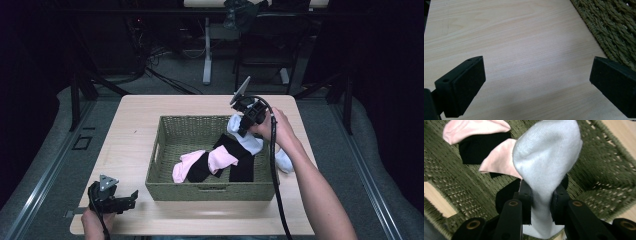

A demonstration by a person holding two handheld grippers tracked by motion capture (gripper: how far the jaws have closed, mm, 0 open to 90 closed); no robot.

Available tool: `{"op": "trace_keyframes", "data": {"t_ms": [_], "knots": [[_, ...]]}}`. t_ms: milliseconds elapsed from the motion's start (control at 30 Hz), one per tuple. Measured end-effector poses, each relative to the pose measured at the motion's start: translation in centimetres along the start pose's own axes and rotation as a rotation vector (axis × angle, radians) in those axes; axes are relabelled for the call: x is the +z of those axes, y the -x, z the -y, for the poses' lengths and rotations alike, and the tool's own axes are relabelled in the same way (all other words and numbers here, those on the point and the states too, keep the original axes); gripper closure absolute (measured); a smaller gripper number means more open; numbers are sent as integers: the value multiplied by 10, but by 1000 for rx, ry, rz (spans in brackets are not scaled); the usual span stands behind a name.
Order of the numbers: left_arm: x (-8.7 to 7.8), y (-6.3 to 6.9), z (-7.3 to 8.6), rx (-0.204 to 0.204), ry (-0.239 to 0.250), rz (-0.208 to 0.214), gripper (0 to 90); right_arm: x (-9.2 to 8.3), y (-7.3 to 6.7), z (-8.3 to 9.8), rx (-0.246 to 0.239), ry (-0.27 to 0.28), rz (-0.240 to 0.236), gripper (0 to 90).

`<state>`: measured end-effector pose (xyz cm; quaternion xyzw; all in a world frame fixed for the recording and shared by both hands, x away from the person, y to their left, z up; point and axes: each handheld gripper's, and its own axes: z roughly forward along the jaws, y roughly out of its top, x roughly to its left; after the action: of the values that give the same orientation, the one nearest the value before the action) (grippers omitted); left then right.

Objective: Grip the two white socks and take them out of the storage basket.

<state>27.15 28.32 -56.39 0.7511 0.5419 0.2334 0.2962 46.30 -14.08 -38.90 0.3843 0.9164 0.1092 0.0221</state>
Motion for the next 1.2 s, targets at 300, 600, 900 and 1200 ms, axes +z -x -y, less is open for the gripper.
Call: {"op": "trace_keyframes", "data": {"t_ms": [300,600,900,1200], "knots": [[0,-1,1,0,-1,2,2,-32,1,3,-1,29,17,748],[-1,-2,2,-1,-4,-2,2,-62,9,10,12,49,44,748],[-1,-1,2,0,-6,-1,2,-76,25,30,54,60,79,748],[-1,-1,1,-2,-5,-3,2,-78,51,59,116,61,92,748]]}}
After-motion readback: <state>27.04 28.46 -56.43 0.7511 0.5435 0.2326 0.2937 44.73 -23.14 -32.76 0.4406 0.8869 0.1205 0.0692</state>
